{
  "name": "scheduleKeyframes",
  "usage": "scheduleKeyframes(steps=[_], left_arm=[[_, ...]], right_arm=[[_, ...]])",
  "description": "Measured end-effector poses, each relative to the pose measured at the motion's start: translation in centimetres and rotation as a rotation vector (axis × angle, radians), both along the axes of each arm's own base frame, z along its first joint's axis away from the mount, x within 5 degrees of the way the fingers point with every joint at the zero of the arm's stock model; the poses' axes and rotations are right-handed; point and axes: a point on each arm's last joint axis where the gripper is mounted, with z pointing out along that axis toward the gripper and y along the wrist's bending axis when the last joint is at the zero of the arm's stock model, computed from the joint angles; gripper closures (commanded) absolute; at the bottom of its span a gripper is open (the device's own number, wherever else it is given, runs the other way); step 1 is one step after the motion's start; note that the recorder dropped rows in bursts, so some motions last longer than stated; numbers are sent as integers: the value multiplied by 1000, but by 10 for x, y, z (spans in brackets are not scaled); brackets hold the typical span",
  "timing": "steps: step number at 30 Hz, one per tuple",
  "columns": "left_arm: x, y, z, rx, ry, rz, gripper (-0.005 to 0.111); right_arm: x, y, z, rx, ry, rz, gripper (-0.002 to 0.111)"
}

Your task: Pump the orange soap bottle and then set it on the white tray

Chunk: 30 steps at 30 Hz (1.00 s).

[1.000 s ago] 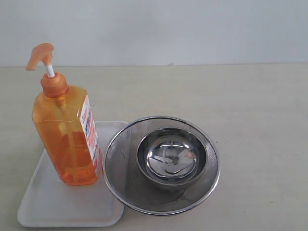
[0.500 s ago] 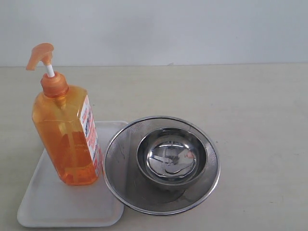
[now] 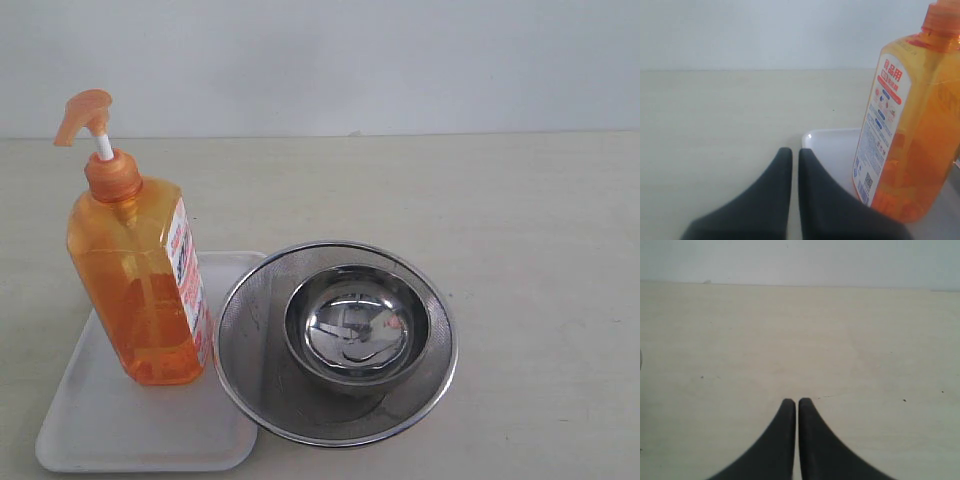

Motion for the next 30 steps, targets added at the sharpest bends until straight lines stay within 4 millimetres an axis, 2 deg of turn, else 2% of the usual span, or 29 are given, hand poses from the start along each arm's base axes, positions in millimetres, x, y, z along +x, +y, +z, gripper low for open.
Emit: scheduleKeyframes(steps=[30], left_arm=[[0, 0, 0, 0, 2, 0, 102]], right_arm=[[0, 0, 0, 36, -1, -9, 108]])
